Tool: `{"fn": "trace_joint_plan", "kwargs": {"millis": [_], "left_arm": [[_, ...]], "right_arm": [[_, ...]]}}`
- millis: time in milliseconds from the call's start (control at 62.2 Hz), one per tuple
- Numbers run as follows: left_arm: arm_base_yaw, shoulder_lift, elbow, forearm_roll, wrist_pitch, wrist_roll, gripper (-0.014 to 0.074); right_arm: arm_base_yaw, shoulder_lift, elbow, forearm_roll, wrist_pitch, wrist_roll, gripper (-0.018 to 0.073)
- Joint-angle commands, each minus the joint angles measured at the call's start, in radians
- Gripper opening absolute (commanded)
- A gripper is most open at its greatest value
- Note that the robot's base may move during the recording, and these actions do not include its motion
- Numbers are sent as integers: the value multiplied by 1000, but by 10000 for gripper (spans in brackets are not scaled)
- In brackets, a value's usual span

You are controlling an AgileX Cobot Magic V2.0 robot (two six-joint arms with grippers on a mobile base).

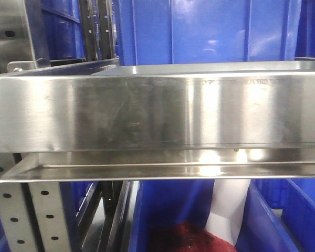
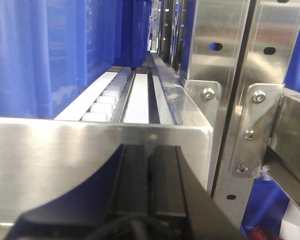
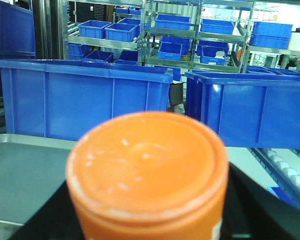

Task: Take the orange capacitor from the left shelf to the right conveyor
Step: 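Withdraw the right gripper holding the cylinder away from the shelf, then drive the base to the red conveyor carrying the cylinder in the right gripper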

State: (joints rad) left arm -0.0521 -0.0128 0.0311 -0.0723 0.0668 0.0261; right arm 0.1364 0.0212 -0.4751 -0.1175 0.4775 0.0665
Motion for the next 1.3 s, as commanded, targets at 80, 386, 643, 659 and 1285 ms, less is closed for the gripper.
{"fn": "trace_joint_plan", "kwargs": {"millis": [80, 386, 643, 659, 1285], "left_arm": [[2, -11, -4, -2, -91, -2, -127], [2, -11, -4, -2, -91, -2, -127], [2, -11, -4, -2, -91, -2, -127], [2, -11, -4, -2, -91, -2, -127], [2, -10, -4, -2, -91, -2, -127]], "right_arm": [[-5, 13, -31, -3, -102, -9, 108], [-5, 13, -31, -3, -102, -9, 108], [-5, 13, -31, -3, -102, -9, 108], [-5, 13, -31, -3, -102, -9, 108], [-3, 13, -31, -3, -102, -9, 108]]}}
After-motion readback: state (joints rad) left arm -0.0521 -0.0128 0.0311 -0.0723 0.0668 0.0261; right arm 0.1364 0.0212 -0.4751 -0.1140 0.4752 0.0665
